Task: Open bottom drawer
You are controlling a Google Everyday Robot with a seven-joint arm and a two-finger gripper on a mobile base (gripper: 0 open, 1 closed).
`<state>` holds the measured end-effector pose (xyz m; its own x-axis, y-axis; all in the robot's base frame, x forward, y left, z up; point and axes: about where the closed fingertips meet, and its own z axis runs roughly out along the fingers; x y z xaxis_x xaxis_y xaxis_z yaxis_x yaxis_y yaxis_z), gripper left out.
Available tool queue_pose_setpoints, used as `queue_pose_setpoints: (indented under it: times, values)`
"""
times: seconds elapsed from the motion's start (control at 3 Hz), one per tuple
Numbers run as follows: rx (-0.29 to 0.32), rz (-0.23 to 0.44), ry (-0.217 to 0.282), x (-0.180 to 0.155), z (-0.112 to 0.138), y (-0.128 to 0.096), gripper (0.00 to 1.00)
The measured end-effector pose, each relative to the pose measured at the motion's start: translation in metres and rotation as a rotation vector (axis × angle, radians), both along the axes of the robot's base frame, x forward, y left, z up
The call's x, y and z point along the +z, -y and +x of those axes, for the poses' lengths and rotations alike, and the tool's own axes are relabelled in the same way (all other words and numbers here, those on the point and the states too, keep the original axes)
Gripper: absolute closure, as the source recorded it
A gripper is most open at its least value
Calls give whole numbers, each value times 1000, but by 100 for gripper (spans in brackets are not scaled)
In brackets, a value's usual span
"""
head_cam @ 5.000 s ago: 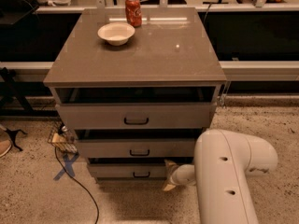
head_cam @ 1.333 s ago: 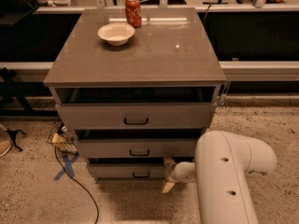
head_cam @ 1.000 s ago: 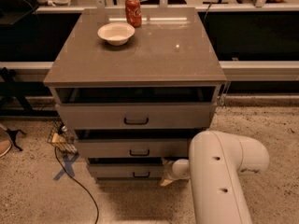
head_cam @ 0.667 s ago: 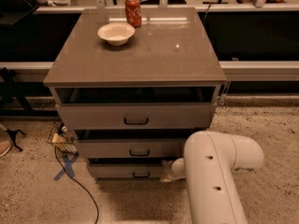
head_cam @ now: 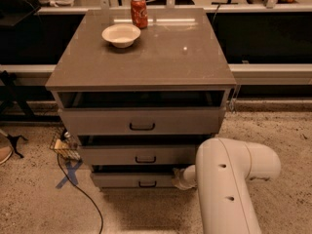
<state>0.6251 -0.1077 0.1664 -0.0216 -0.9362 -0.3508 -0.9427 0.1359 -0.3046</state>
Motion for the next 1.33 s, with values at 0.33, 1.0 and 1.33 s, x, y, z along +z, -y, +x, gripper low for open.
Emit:
queue_pose_setpoints:
  times: [0.33,1.0,1.33]
  values:
    - [0,0,0,8,0,0,100]
    - [0,0,0,8,0,0,100]
    - [0,0,0,8,0,0,100]
